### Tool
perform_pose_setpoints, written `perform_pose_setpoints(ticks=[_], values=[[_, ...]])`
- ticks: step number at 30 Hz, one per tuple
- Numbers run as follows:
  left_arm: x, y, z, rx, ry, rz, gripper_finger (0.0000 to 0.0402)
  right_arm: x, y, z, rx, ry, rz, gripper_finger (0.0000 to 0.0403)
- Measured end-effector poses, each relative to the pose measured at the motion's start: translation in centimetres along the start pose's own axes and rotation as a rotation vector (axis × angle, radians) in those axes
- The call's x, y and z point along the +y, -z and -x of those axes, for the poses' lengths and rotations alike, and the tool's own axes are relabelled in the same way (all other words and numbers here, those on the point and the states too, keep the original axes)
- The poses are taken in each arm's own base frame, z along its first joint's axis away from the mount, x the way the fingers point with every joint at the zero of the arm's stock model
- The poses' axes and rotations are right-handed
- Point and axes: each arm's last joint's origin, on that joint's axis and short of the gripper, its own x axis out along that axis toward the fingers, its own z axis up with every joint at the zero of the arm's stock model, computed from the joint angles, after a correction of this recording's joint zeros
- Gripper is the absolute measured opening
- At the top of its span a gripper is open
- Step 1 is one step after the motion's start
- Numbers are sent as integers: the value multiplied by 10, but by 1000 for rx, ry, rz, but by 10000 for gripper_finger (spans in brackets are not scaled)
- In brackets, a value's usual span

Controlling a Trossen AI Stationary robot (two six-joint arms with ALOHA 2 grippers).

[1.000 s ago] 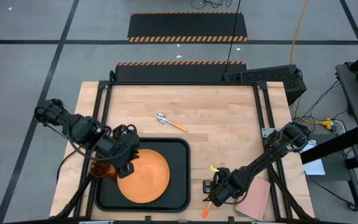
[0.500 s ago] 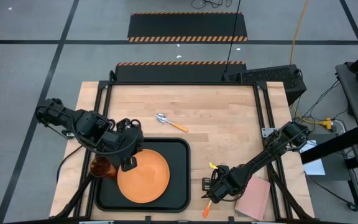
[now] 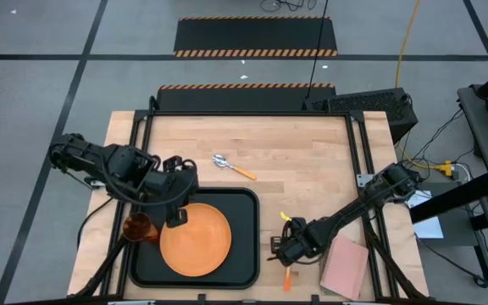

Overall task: Pick and place plate/cup/fork/spoon on tray
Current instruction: Put the orange fork on the black tray to the right of the orange plate

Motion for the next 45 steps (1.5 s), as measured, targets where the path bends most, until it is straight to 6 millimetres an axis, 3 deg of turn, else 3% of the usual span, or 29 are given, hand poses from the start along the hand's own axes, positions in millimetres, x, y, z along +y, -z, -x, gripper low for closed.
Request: perform_pose_setpoints(ticks=[10,18,32,42,45], values=[[2,0,0,7,-3,7,81,4,0,5,50,-27,-4,152],[2,0,0,8,-3,9,81,0,5,5,47,-14,21,158],[2,0,0,14,6,38,81,-3,3,-6,59,-27,44,101],[2,0,0,16,9,57,81,-4,2,-8,54,-18,54,12],[2,0,0,16,9,58,81,-3,3,-8,59,-31,59,8]])
